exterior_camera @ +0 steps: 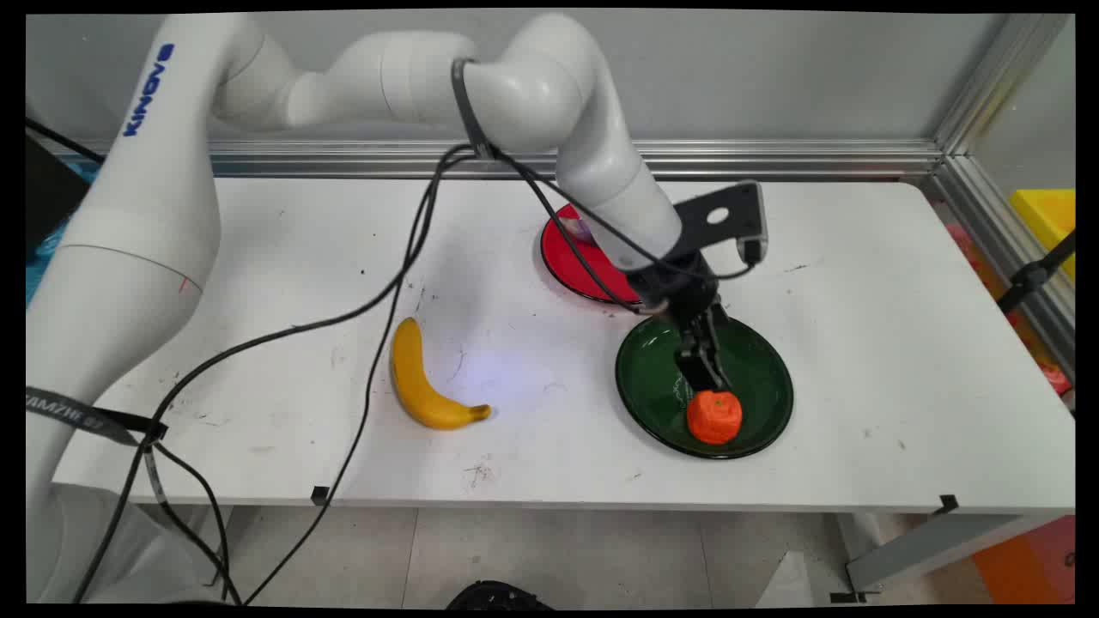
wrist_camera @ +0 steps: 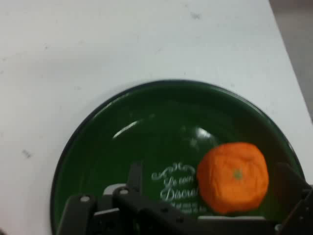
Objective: Pick up the eggplant from the red plate
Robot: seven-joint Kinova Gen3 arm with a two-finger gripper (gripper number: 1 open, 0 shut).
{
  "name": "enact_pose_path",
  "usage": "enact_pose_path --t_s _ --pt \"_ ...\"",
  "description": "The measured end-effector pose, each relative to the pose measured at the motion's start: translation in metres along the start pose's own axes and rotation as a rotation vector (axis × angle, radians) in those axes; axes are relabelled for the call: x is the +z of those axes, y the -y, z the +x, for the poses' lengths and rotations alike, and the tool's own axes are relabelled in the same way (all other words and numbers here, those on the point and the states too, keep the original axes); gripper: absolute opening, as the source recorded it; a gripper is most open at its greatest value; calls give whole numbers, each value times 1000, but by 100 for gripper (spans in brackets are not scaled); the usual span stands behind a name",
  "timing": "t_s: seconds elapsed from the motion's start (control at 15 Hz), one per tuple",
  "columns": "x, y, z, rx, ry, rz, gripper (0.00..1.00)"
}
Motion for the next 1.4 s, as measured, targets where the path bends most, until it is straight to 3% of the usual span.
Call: enact_pose_path --t_s 0.27,0.53,0.93,1.4 --pt "-29 15 -9 0 54 -19 100" --pt "-51 36 -21 13 107 -13 100" --pt "-69 85 -36 39 153 49 100" --pt "-71 144 -48 46 163 109 100"
